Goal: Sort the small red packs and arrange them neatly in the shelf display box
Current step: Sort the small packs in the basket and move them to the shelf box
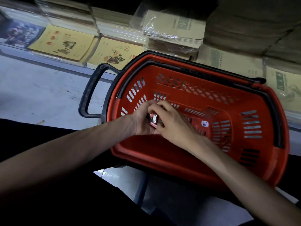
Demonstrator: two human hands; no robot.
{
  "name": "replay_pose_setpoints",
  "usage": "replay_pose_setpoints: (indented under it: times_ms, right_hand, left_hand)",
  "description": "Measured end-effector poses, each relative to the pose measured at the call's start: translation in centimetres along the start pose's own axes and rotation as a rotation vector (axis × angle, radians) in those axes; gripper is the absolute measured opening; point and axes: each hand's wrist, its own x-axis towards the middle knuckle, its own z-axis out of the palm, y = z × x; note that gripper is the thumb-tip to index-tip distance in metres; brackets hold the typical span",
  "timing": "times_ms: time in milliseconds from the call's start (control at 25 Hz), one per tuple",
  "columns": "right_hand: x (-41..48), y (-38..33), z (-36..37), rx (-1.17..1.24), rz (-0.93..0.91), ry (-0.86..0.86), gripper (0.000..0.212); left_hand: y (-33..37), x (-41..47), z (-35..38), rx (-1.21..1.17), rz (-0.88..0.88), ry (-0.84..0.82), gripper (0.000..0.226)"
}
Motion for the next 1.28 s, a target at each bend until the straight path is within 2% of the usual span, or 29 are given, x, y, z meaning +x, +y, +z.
replay_pose_setpoints:
  times_ms: [120, 240, 360, 640, 720, 760, 840, 960, 1040, 1120, 1200, 1280]
  right_hand:
    - [0.6, -0.2, -0.6, 0.086, 0.040, 0.076, 0.072]
    - [1.3, 0.1, -1.2, 0.222, 0.116, 0.148, 0.075]
    - [1.4, 0.3, -1.8, 0.304, 0.180, 0.117, 0.068]
    - [1.0, 0.1, -1.5, 0.171, 0.158, 0.101, 0.075]
    - [0.8, 0.2, -2.3, 0.308, 0.179, 0.053, 0.078]
    - [0.7, 0.2, -2.9, 0.405, 0.186, 0.047, 0.074]
    - [0.8, 1.0, -4.1, 0.543, 0.194, 0.132, 0.053]
    - [1.4, 5.0, -6.1, 0.613, 0.329, 0.257, 0.027]
    - [1.2, 9.0, -6.3, 0.544, 0.497, 0.180, 0.019]
    - [-0.3, 13.0, -4.8, 0.381, 0.684, 0.006, 0.007]
    - [-2.6, 16.3, -2.0, 0.201, 0.834, -0.201, 0.023]
    - [-5.3, 17.5, 0.8, 0.081, 0.915, -0.372, 0.012]
  left_hand:
    - [0.8, -0.5, 0.4, -0.066, 0.037, -0.028, 0.044]
    - [1.4, -0.8, 0.7, -0.095, 0.063, -0.066, 0.048]
    - [1.4, -1.0, 0.6, -0.121, 0.056, -0.093, 0.052]
    - [1.3, -0.9, 0.5, -0.130, 0.053, -0.087, 0.049]
    - [1.4, -0.9, 0.5, -0.143, 0.056, -0.109, 0.047]
    - [1.5, -0.8, 0.5, -0.163, 0.056, -0.119, 0.045]
    - [1.7, -0.8, 0.4, -0.227, 0.044, -0.126, 0.038]
    - [1.9, -0.7, 0.5, -0.259, 0.030, -0.156, 0.030]
    - [1.6, -0.5, 0.8, -0.248, 0.030, -0.133, 0.032]
    - [1.1, -0.4, 0.9, -0.253, 0.029, -0.078, 0.033]
    - [0.2, -0.4, 0.7, -0.255, 0.015, -0.032, 0.026]
    - [-1.1, -0.1, 0.1, -0.247, -0.011, 0.010, 0.025]
